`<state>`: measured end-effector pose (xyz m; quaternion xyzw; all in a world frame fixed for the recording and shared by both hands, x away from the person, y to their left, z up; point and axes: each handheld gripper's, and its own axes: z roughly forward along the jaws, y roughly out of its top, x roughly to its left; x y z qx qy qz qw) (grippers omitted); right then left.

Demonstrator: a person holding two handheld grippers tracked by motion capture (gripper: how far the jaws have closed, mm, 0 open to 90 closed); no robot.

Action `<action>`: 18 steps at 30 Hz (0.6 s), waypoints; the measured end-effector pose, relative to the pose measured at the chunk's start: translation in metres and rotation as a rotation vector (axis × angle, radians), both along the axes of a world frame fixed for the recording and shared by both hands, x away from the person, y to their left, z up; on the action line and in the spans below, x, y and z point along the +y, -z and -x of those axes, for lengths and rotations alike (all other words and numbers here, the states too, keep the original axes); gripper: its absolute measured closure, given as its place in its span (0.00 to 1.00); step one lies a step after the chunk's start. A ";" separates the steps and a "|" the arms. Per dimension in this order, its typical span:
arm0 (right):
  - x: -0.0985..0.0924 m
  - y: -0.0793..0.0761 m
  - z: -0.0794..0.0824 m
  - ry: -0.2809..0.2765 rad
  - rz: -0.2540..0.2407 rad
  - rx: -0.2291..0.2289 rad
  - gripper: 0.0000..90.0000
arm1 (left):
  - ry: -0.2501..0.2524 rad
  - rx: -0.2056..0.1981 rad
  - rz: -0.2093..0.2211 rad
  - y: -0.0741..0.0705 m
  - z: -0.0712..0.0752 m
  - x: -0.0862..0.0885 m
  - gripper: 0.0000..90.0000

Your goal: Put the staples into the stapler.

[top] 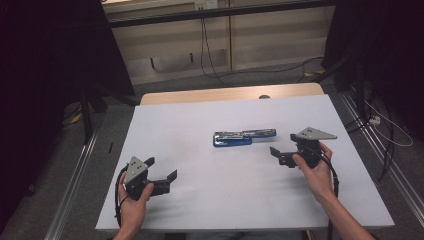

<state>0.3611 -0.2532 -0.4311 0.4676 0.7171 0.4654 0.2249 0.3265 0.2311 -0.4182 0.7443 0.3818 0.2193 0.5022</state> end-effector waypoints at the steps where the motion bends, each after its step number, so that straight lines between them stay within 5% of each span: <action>1: 0.001 0.000 -0.002 -0.006 0.011 0.004 0.07 | 0.008 -0.001 0.014 -0.001 0.002 0.001 0.06; 9: 0.006 -0.005 -0.011 -0.052 0.038 0.033 0.11 | -0.024 0.016 0.007 0.001 0.017 0.009 0.06; 14: 0.008 -0.007 -0.020 -0.098 0.016 0.087 0.10 | -0.026 0.002 -0.006 0.001 0.016 0.008 0.06; 18: 0.008 -0.007 -0.035 -0.099 0.047 0.124 0.10 | -0.012 0.017 -0.013 0.001 0.014 0.006 0.06</action>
